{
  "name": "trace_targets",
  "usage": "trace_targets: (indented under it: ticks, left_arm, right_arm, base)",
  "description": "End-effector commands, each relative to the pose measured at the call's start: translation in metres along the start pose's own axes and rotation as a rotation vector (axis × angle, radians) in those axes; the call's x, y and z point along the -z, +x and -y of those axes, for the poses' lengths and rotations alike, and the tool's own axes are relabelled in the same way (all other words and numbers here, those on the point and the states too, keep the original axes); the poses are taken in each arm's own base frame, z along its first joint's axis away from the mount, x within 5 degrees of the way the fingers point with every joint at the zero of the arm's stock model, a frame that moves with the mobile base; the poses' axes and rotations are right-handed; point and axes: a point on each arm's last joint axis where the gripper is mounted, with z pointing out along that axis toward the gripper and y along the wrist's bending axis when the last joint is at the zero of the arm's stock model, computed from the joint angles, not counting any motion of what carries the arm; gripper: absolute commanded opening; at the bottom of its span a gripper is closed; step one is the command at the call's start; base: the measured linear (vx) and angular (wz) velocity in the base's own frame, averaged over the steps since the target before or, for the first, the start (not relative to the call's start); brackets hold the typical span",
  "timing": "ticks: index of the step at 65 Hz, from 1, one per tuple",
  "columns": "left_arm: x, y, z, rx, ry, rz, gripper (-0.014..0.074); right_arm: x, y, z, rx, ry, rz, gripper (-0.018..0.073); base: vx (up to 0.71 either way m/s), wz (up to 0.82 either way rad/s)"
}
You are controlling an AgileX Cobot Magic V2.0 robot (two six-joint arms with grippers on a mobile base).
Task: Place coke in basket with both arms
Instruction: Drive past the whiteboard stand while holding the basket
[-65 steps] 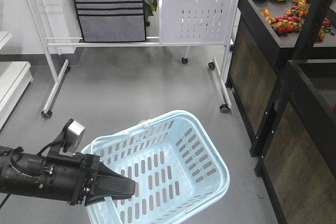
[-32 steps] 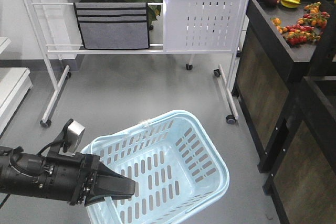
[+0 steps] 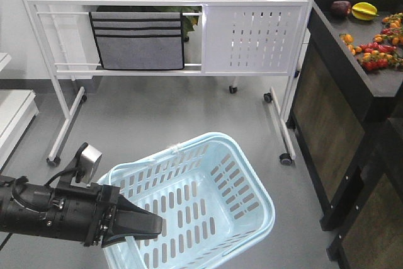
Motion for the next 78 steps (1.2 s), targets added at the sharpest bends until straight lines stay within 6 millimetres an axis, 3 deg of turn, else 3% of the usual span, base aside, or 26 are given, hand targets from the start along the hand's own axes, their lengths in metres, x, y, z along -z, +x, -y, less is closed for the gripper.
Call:
trace_targets:
  ticks: [1,78]
  left_arm:
    - [0.0042,-0.0011,0.0221,-0.045,0.122,0.012,-0.0006]
    - [0.0042,-0.0011,0.0221,-0.045,0.122,0.012,-0.0006]
  right_arm:
    - [0.0013,-0.0046,-0.0002,0.011,0.001,0.086,-0.0010]
    - [0.0013,-0.0045,-0.0002,0.011,0.001,0.084,-0.0010]
  base:
    - [0.23,0.04]
    - [0.21,0.04]
